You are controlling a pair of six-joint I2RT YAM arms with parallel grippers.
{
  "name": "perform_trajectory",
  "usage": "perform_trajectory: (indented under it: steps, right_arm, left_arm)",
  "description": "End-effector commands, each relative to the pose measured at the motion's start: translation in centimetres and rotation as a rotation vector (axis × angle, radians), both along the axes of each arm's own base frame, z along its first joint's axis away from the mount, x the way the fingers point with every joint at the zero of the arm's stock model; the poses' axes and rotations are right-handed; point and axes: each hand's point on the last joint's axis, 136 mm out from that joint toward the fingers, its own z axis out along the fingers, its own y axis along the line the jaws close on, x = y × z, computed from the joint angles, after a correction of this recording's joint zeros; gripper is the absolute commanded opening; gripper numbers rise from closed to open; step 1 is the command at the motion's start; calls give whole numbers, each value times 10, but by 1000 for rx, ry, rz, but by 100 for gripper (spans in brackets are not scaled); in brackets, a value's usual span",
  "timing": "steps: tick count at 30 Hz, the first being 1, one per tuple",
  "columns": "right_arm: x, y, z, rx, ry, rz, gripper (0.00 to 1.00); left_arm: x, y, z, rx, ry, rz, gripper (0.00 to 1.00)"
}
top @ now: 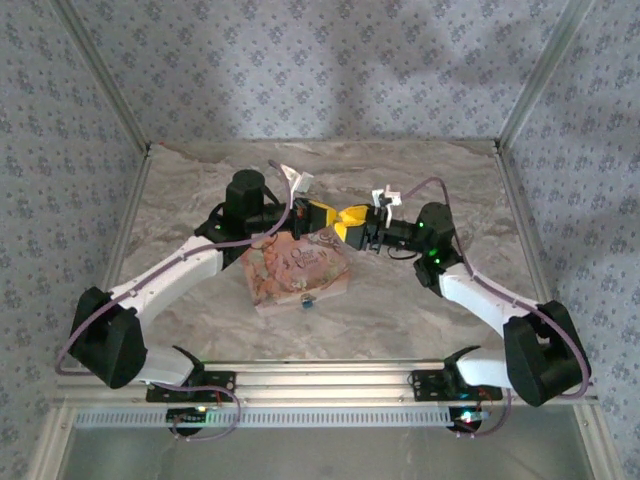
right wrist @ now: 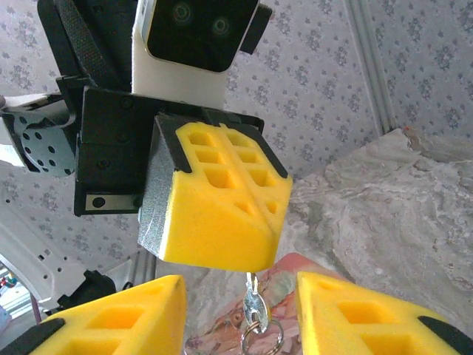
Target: Unlock the padlock with the key
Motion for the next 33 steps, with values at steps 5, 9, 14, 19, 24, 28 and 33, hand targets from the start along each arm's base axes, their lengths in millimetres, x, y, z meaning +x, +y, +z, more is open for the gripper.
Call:
perform_trajectory:
  steps: [5,9,14,19,24,28,33]
  right_arm:
    - [-3,7,6,-13,-18,43,31]
    - [-4,7,2,-29,-13,47,23]
    - [-3,6,-3,-48,-5,38,10]
    - [-5,5,-4,-56,-6,44,0]
    - [-6,6,-6,-72,-14,45,0]
    - [-2,0,-11,-127,-46,-22,0]
    - [6,-12,-22,-293,-163,-175,0]
  left_arm:
    - [-8,3,17,-31,-71,-21,0]
    - [-7,3,16,-26,-70,-15,0]
    - [-6,3,16,-23,-73,-10,0]
    - [-6,3,16,-21,-73,-9,0]
    - [-6,4,17,-21,-74,-5,0]
    - [1,9,19,-6,-70,50,36]
    - [17,29,24,-2,-12,185,59]
